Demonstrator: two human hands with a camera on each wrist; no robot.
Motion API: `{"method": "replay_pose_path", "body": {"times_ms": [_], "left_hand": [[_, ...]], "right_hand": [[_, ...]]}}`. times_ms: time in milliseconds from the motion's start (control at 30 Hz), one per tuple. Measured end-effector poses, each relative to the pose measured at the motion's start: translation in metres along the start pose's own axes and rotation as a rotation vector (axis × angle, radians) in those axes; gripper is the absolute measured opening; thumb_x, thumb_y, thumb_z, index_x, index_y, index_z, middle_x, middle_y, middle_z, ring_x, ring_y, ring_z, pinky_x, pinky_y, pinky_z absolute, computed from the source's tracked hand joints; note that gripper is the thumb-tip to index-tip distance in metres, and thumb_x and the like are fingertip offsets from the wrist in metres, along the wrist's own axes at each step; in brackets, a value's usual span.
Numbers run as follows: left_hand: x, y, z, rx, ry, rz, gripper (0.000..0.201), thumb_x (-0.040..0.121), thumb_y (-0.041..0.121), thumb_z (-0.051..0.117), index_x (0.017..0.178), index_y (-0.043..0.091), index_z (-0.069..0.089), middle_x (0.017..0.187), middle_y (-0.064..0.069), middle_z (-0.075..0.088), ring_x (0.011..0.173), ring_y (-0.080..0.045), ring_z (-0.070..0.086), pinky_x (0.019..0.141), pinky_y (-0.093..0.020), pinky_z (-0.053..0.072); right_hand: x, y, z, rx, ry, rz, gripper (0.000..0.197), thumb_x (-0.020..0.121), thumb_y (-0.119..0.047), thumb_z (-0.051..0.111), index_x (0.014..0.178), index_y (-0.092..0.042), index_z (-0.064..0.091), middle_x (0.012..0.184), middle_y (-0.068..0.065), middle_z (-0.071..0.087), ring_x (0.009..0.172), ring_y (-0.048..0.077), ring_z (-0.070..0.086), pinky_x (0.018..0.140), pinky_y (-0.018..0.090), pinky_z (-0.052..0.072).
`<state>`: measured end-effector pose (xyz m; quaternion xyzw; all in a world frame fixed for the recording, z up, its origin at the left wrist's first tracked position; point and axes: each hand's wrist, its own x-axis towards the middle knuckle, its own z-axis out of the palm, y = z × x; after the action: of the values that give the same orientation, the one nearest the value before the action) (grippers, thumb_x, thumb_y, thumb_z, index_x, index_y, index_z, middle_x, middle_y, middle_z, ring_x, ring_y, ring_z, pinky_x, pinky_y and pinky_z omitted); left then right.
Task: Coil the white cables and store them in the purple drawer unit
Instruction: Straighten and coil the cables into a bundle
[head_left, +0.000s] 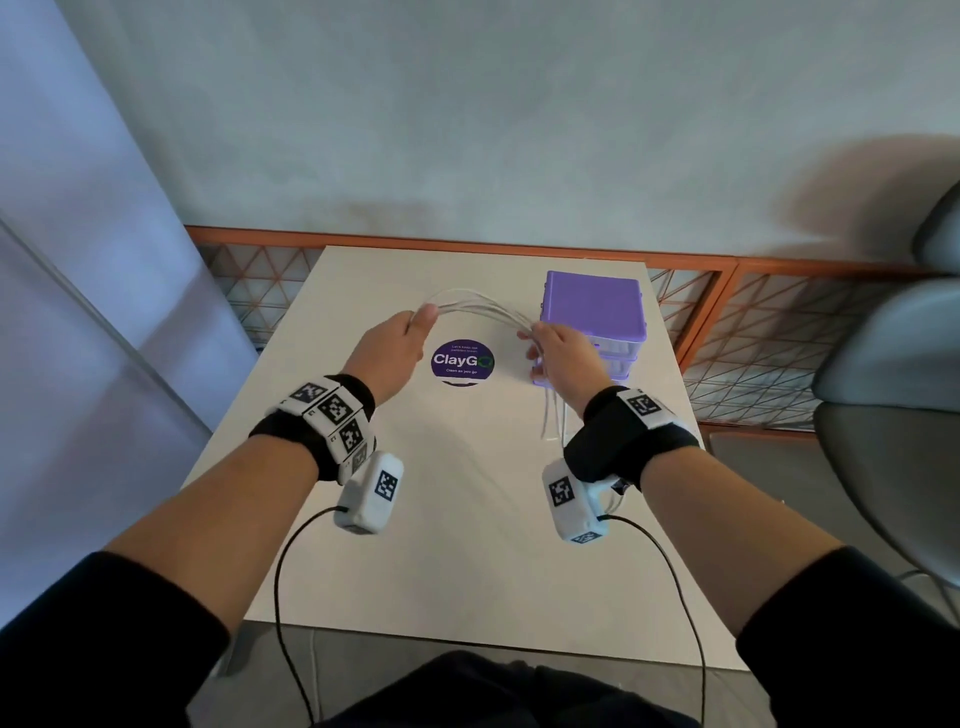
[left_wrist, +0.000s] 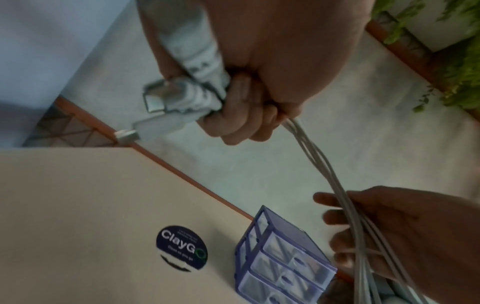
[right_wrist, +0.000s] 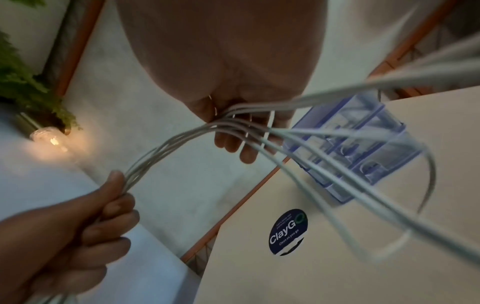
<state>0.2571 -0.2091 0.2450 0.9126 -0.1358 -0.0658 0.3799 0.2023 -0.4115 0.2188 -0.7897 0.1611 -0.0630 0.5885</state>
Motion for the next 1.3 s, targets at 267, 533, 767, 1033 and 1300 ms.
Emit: {"method": "replay_pose_path", "body": {"times_ms": [267,533,767,1033,1300], "left_hand": [[0.006,0.021,-0.003,0.156,-0.208,0.142,0.047,0.095,0.054,0.036,0.076,0.014,0.050,0.065,0.002,0.048,0.062,-0.017,0.044,0.057,-0.027,0.032],[0.020,0.010,-0.029,-0.570,-0.173,0.010,0.042,0.097,0.051,0.037,0.069,0.022,0.047,0.053,0.011,0.031,0.042,-0.006,0.023,0.040,-0.019,0.018],[0.022,-0.007,-0.028,-0.952,-0.148,-0.175,0.035,0.097,0.043,0.044,0.072,0.020,0.052,0.057,0.009,0.034,0.038,-0.004,0.024,0.035,-0.016,0.021],[-0.009,0.009,0.019,-0.542,-0.393,-0.127,0.050,0.088,0.063,0.042,0.103,0.016,0.053,0.066,0.004,0.032,0.048,-0.006,0.023,0.040,-0.016,0.020],[-0.021,0.031,0.041,-0.376,-0.694,-0.078,0.055,0.066,0.062,0.069,0.096,0.017,0.060,0.065,-0.005,0.035,0.052,-0.013,0.021,0.049,-0.028,0.015]], "right_hand": [[-0.004,-0.031,0.021,-0.427,-0.232,-0.339,0.005,0.090,-0.026,0.057,0.088,-0.031,0.058,0.078,-0.006,0.062,0.070,0.009,0.060,0.066,0.022,0.048],[-0.004,-0.018,0.001,-0.079,-0.149,-0.075,0.052,0.089,-0.059,0.051,0.062,-0.015,0.043,0.056,0.000,0.041,0.047,0.015,0.041,0.055,0.027,0.053],[-0.002,0.002,-0.010,-0.135,-0.091,-0.008,0.049,0.089,-0.057,0.053,0.072,-0.011,0.045,0.064,0.003,0.040,0.052,0.017,0.040,0.054,0.026,0.046],[0.000,-0.021,0.006,0.264,0.206,0.074,0.047,0.094,-0.056,0.045,0.071,-0.015,0.040,0.057,0.001,0.038,0.041,0.016,0.036,0.043,0.026,0.037],[-0.009,-0.055,0.019,0.701,0.251,0.119,0.063,0.087,-0.070,0.041,0.053,-0.019,0.024,0.042,-0.004,0.023,0.037,0.015,0.020,0.038,0.021,0.023]]}}
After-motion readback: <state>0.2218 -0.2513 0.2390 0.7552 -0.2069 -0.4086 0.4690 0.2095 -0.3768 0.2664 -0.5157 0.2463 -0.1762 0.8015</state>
